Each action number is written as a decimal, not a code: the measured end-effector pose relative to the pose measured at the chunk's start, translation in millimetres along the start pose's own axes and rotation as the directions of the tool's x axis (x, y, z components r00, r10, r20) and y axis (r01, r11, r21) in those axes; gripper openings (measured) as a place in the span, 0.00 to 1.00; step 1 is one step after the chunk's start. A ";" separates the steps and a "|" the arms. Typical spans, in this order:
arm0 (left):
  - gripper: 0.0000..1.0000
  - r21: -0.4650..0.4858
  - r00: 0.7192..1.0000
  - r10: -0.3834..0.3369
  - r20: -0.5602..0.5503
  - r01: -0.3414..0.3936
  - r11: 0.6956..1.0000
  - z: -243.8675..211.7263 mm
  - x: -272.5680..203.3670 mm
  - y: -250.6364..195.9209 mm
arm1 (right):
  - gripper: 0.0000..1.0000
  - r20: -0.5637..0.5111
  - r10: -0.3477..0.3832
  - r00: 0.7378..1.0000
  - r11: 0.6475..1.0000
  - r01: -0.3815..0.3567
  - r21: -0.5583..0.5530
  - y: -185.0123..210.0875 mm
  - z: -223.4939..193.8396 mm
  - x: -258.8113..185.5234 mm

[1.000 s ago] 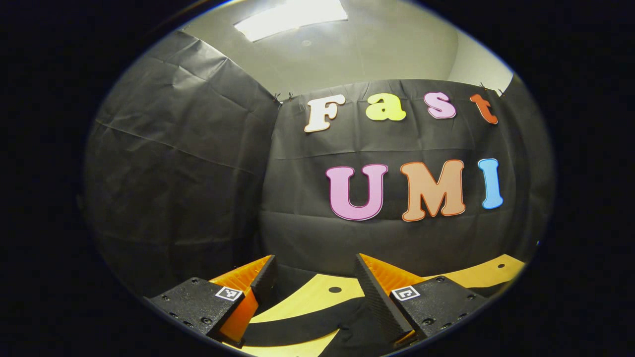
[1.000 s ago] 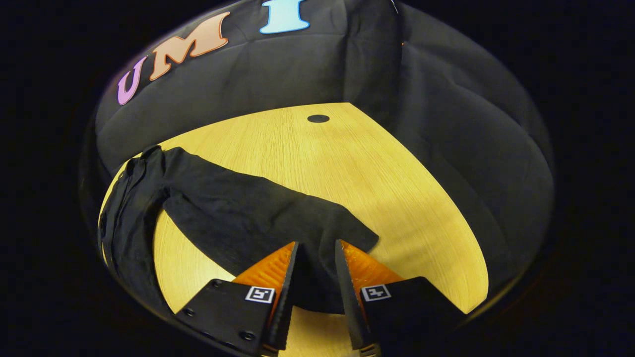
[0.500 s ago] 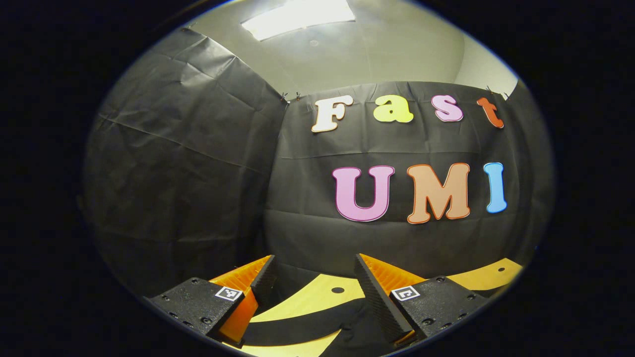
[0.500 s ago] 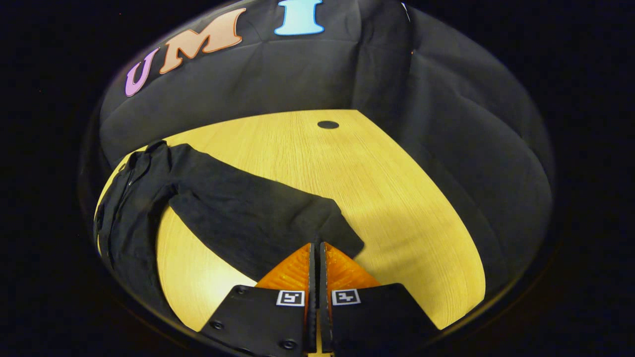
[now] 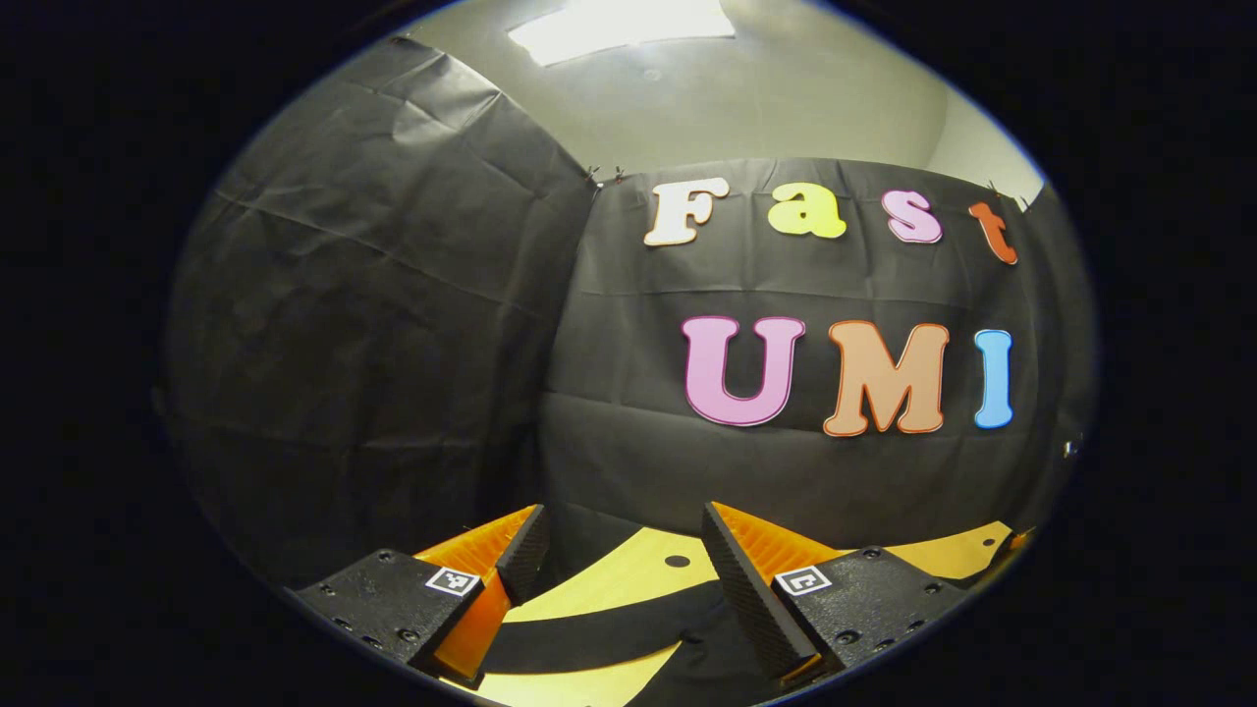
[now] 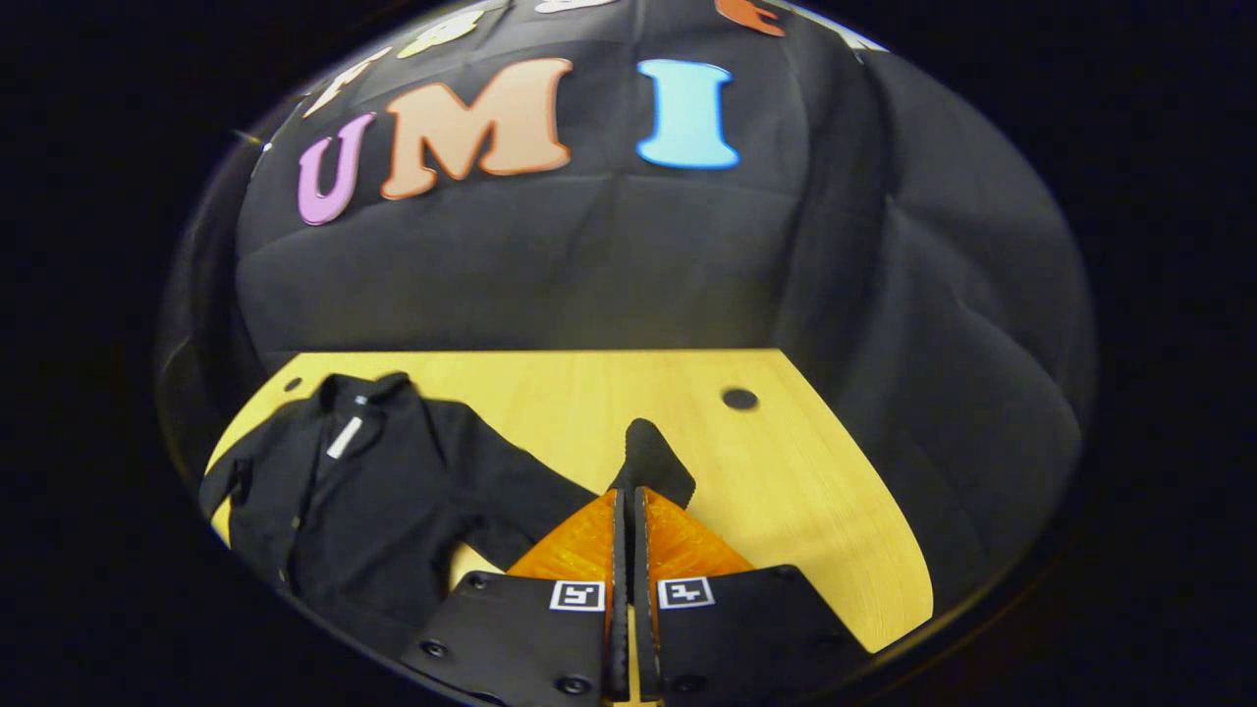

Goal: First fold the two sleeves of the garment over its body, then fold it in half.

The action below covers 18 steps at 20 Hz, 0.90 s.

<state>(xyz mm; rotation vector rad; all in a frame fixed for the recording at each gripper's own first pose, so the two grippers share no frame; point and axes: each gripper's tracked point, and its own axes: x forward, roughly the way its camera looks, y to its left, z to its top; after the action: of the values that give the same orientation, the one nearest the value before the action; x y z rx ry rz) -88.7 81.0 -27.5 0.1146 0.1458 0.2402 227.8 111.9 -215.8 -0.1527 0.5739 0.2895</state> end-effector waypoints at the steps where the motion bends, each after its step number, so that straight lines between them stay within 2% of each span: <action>1: 0.92 -0.005 1.000 0.010 -0.006 -0.010 1.000 -2.6 -0.3 7.4 | 0.06 0.024 0.040 0.999 0.999 -0.039 -0.021 31.6 19.7 3.8; 4: 0.93 0.001 0.998 0.057 -0.023 -0.057 0.998 -12.7 -2.2 38.9 | 0.05 0.051 0.160 0.986 0.981 -0.154 -0.115 135.9 58.7 18.5; 6: 0.92 0.003 0.995 0.094 -0.036 -0.094 0.996 -16.2 -6.6 62.8 | 0.06 0.045 0.253 0.966 0.956 -0.243 -0.165 219.1 72.5 29.5; 10: 0.92 0.003 0.983 0.175 -0.047 -0.175 0.984 -19.5 -14.6 107.0 | 0.07 -0.036 0.396 0.918 0.884 -0.391 -0.257 368.4 61.5 55.7; 13: 0.92 -0.002 0.977 0.207 -0.056 -0.207 0.978 -27.0 -13.9 124.7 | 0.06 -0.110 0.479 0.871 0.823 -0.489 -0.289 432.3 59.9 86.6; 14: 0.92 -0.005 0.976 0.210 -0.053 -0.210 0.978 -31.5 -16.1 132.3 | 0.06 -0.147 0.523 0.840 0.788 -0.542 -0.293 439.5 68.2 96.7; 15: 0.92 -0.009 0.975 0.215 -0.055 -0.215 0.976 -36.6 -14.7 138.1 | 0.15 -0.185 0.556 0.810 0.760 -0.586 -0.282 447.1 73.3 101.2; 16: 0.93 -0.017 0.974 0.219 -0.065 -0.220 0.975 -45.5 -13.1 142.9 | 0.22 -0.215 0.578 0.787 0.741 -0.617 -0.265 438.1 87.7 103.1; 17: 0.93 -0.029 0.972 0.223 -0.079 -0.226 0.974 -54.2 -9.5 146.6 | 0.47 -0.234 0.585 0.776 0.733 -0.630 -0.255 431.7 101.0 107.7; 18: 0.93 -0.043 0.969 0.228 -0.096 -0.233 0.971 -66.0 -5.0 150.0 | 0.72 -0.234 0.575 0.784 0.738 -0.621 -0.265 433.1 102.0 112.9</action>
<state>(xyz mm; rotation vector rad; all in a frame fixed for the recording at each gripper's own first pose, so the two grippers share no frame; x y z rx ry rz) -138.1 230.9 -72.1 0.0668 0.2160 0.4822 235.6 570.9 -220.5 -0.3134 0.7015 1.0246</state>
